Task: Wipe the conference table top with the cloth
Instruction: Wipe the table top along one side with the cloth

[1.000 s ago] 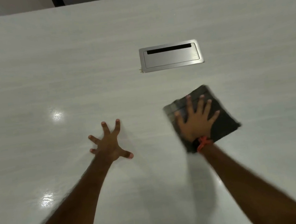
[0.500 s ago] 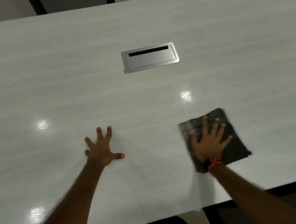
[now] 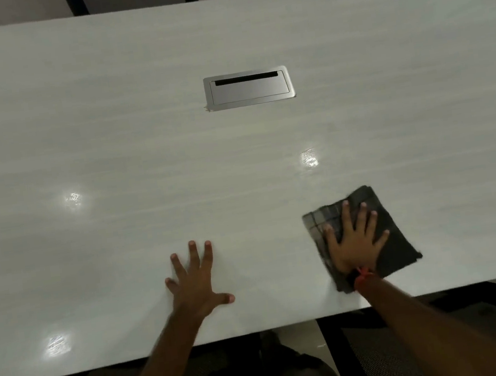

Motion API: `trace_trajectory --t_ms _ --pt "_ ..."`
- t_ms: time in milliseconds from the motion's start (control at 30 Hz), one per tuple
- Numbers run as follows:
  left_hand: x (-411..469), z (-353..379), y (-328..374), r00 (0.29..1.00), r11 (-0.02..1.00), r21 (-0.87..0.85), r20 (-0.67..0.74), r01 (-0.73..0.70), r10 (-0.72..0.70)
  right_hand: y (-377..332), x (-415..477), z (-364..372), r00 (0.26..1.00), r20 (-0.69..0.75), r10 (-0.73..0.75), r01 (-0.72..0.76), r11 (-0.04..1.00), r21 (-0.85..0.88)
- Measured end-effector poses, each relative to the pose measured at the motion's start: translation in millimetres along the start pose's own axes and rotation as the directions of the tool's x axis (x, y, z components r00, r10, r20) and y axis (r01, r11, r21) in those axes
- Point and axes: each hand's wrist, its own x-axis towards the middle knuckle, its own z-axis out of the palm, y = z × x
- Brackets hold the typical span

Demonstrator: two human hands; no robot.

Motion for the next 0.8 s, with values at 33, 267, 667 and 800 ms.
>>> trace_trajectory --t_ms 33,267,667,800 --pt "-4 4 2 1.000 1.000 0.007 0.001 -0.003 0.003 -15 -11 4 0.999 0.004 0.050 -0.050 0.999 0.020" --pt "-10 10 -1 0.999 0.999 -0.031 -0.030 -0.036 0.035 -73 -108 38 0.859 0.168 -0.484 0.498 0.866 -0.051" --pt "-42 43 36 0.996 0.996 -0.005 -0.016 -0.091 0.091 -9 -108 21 0.987 0.147 0.057 -0.045 0.995 -0.090" --pt "-34 45 55 0.994 0.994 -0.010 -0.032 -0.107 0.107 3 -88 11 0.981 0.189 -0.039 0.058 0.994 -0.094"
